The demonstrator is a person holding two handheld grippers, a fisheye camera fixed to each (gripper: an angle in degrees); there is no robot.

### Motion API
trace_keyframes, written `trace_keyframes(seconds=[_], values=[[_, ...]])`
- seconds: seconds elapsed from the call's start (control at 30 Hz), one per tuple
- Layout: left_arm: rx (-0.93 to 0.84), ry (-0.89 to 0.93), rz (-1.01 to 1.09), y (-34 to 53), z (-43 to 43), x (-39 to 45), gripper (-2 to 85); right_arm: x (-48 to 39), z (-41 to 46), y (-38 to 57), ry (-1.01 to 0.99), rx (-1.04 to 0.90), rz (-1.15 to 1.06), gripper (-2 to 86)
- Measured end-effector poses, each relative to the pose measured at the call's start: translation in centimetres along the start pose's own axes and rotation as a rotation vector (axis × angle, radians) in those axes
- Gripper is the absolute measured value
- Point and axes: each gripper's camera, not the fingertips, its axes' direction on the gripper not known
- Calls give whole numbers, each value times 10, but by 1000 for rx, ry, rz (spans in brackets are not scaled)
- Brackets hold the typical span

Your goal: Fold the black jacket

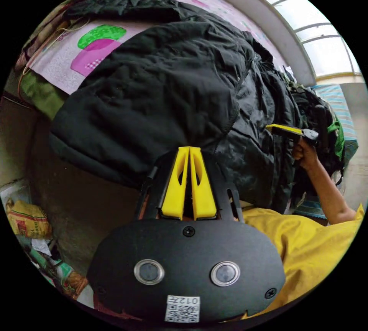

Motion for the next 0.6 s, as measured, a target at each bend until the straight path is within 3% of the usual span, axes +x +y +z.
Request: trace_keyframes(seconds=[0.27, 0.47, 0.6], values=[[-15, -173, 32, 48, 10, -39, 3, -142, 38, 74, 150, 19, -484, 73], [-54, -177, 56, 64, 33, -69, 4, -169, 73, 81, 333, -14, -506, 77], [-96, -113, 147, 64, 51, -92, 5, -164, 85, 74, 352, -79, -452, 48]])
